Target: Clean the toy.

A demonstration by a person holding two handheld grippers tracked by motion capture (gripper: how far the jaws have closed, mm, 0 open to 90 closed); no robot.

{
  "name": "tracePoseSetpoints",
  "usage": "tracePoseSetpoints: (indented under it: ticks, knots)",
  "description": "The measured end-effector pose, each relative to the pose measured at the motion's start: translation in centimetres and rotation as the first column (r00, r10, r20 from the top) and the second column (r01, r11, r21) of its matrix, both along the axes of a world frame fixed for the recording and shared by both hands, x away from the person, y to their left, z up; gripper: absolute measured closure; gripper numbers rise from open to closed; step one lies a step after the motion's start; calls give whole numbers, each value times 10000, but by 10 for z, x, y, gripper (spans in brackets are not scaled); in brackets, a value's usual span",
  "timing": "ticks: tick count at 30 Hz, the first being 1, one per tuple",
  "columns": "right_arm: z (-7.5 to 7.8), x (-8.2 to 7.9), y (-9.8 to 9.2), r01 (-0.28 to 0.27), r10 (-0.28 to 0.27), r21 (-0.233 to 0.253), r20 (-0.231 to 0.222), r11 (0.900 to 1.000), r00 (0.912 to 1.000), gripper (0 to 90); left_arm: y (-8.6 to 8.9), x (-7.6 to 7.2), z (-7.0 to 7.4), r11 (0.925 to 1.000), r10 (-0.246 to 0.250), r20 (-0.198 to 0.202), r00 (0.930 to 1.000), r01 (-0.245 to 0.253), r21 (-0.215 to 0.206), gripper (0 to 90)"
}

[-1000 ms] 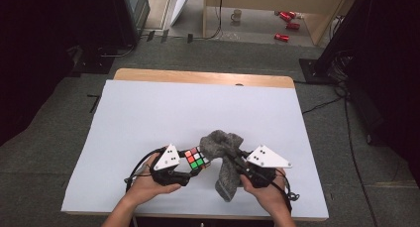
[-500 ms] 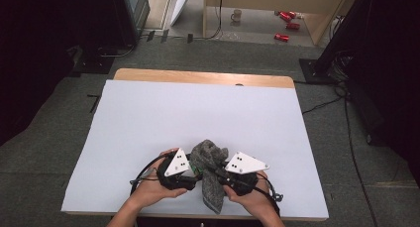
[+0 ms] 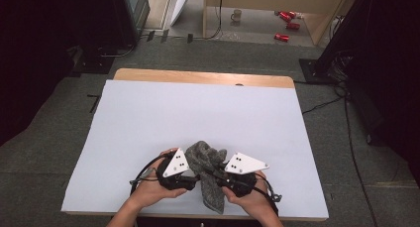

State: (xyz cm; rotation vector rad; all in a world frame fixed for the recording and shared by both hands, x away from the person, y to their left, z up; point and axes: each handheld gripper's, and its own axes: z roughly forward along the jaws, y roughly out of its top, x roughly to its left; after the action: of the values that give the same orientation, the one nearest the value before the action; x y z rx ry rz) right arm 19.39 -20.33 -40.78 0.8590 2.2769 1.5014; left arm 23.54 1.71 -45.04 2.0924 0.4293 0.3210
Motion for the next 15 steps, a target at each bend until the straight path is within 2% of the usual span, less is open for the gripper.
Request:
tracePoseSetpoints:
  ticks: [1, 2, 5, 7, 9, 11, 13, 15]
  knots:
    - [0, 1, -2, 120, -120, -11, -5, 9999, 9999, 824, 1, 0, 0, 10000, 25, -24, 10000, -26, -53, 348]
    - [-3, 6, -10, 648, -648, -127, -8, 9978, 9979, 826, 3, 1, 0, 10000, 68, -20, 10000, -68, -54, 348]
    - [-5, 10, -21, 1051, -1049, 80, -190, 9944, 9943, 827, 5, 3, 1, 9998, 1, -113, 9999, -3, -187, 348]
    - [-2, 8, -20, 926, -920, 259, -208, 9954, 9955, 826, 3, 2, 1, 9998, 2, -104, 9999, -4, -212, 348]
    - [2, 4, -16, 334, -323, 599, -179, 9976, 9993, 825, 2, 1, 2, 9996, -90, -101, 9999, 87, -251, 348]
    - [4, 1, -10, 35, -30, 561, -88, 9984, 10000, 825, 3, 1, 3, 9992, -175, -106, 9998, 172, -356, 348]
    - [3, 1, -9, 117, -116, 352, -20, 9993, 9999, 825, 3, 0, 4, 9994, -136, -59, 9999, 134, -327, 348]
    - [0, 5, -13, 478, -476, 250, -104, 9985, 9988, 825, 5, 1, 4, 9995, -87, -49, 10000, 86, -290, 348]
